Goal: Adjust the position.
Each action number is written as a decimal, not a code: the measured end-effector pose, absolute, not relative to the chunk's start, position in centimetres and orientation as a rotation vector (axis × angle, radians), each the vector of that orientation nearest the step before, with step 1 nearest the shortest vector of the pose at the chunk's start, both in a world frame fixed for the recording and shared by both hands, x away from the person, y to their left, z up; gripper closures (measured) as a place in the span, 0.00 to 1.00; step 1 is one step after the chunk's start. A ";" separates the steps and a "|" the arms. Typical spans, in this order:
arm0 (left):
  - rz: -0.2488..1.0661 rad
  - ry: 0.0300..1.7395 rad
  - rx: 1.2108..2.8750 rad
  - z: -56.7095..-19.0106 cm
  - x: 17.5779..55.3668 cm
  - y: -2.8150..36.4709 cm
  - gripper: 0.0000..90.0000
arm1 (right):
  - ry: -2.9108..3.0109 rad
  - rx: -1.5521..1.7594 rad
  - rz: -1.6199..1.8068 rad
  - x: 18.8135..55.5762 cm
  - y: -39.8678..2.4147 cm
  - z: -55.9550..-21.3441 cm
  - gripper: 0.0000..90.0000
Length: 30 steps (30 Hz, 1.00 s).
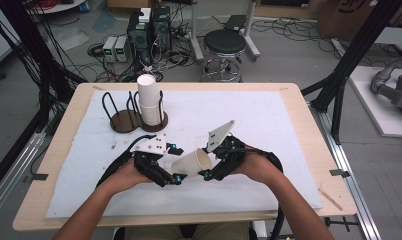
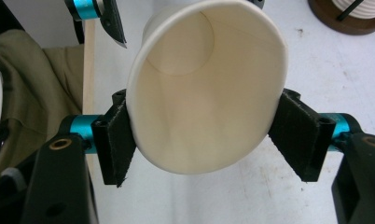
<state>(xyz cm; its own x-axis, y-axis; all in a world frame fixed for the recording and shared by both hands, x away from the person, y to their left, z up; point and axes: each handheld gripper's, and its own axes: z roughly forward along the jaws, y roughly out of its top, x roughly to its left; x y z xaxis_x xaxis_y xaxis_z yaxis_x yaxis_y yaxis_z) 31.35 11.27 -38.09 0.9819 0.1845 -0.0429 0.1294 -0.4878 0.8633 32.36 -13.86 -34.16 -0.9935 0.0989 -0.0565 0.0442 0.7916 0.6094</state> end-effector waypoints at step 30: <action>-0.052 0.171 2.245 -39.9 31.6 9.4 0.38 | 2.968 0.034 0.763 31.7 -11.6 -34.9 0.31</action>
<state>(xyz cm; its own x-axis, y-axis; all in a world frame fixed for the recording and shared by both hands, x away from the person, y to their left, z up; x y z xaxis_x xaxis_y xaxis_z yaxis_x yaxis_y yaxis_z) 31.58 9.41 -39.93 0.9897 0.1057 -0.0967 0.1417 -0.6207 0.7711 31.74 -11.56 -34.89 -0.9968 0.0408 -0.0689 0.0025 0.8758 0.4827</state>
